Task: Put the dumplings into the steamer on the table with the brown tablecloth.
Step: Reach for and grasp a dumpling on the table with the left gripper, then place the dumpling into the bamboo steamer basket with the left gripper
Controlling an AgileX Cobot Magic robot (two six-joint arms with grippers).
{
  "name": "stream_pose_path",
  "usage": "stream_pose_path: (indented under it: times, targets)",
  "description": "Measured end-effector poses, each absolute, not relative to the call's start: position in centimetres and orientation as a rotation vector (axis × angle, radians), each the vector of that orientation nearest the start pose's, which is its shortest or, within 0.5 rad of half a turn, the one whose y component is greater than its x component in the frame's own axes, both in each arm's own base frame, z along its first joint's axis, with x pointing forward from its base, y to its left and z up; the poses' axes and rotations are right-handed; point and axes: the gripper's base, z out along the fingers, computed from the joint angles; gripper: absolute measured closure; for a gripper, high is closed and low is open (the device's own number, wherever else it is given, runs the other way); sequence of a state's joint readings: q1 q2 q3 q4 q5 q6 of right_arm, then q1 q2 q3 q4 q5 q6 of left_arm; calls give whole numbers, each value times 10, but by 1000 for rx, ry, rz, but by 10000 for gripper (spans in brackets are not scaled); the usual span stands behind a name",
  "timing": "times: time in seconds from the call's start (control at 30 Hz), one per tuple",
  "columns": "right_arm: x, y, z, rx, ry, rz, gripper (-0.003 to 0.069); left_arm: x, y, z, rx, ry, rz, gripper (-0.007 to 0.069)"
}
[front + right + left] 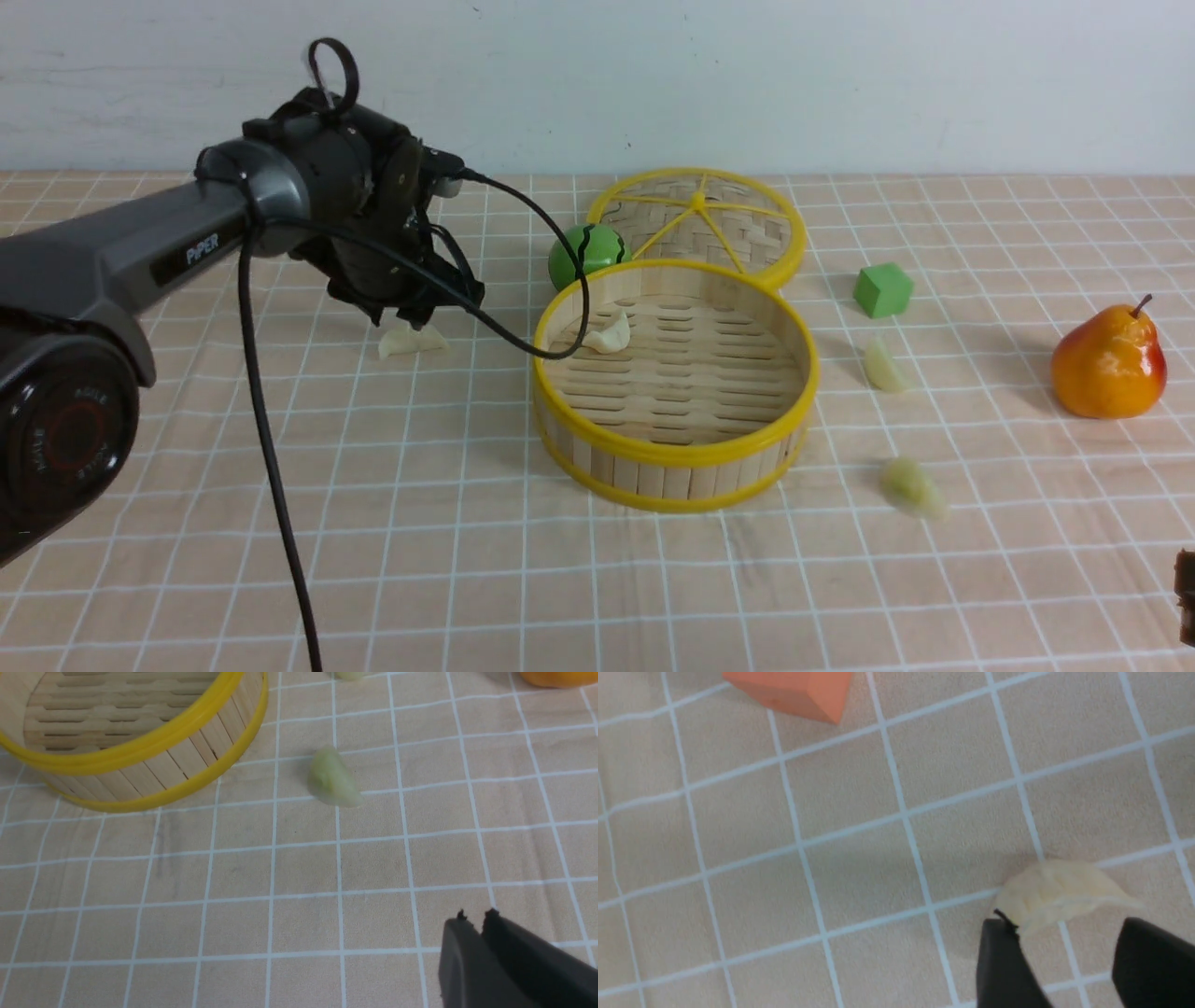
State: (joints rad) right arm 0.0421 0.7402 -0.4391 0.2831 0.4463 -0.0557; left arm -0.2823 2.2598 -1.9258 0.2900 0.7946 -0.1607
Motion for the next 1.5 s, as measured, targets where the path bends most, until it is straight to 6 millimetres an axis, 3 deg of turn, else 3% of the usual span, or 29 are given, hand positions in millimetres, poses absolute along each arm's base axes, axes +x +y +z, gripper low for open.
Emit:
stream_pose_path:
  times: [0.13,0.3,0.4,0.53,0.6,0.77,1.07,1.27,1.33,1.5]
  targets:
    - [139,17,256,109,2220,267,595,496,-124,195,380,2486,195,161]
    - [139,17,256,109,2220,267,591,499,-124,182,393,2497,200,188]
    - [139,17,256,109,2220,267,589,497,-126,180,386,2527,193,280]
    - [139,17,256,108,2221,266,589,493,-124,175,365,2595,195,529]
    - [139,17,256,109,2220,268,588,492,-123,176,343,2607,172,576]
    - [139,17,256,109,2220,268,584,490,-127,179,298,2625,96,572]
    - [139,17,256,109,2220,268,575,492,-138,215,207,2620,-55,572]
    - [139,17,256,111,2220,270,574,474,-147,281,139,2557,-282,572]
    - [139,17,256,111,2220,270,574,465,-153,293,163,2573,-346,572]
    - [139,17,256,111,2220,270,570,441,-191,291,348,2660,-410,574]
